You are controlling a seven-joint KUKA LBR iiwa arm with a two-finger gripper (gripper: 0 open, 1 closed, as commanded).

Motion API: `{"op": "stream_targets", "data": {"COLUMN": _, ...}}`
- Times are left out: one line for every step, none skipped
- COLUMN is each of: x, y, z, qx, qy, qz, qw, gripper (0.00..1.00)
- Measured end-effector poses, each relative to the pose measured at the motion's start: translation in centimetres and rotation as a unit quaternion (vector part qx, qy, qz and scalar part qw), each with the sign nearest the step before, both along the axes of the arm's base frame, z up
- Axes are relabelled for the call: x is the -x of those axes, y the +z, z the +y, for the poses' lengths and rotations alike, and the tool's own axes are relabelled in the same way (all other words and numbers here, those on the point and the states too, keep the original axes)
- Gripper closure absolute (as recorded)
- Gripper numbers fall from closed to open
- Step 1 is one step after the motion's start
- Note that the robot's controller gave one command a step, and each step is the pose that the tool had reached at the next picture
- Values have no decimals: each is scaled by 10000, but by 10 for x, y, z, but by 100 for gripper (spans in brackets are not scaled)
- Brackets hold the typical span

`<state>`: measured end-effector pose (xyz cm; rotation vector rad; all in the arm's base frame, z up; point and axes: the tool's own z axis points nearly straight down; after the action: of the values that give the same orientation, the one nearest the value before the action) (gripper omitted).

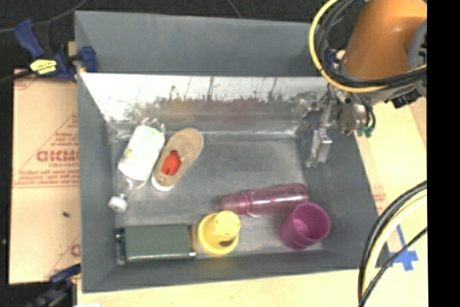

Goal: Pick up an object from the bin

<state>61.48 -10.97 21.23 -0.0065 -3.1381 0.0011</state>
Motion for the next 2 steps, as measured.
{"op": "stream_targets", "data": {"x": -2, "y": 5, "z": 1, "qx": 7, "qy": 15, "qz": -43, "qw": 10000, "gripper": 0}}
{"op": "stream_targets", "data": {"x": 78, "y": -33, "z": 15, "qx": 5, "qy": 698, "qz": -26, "qw": 9976, "gripper": 0}}
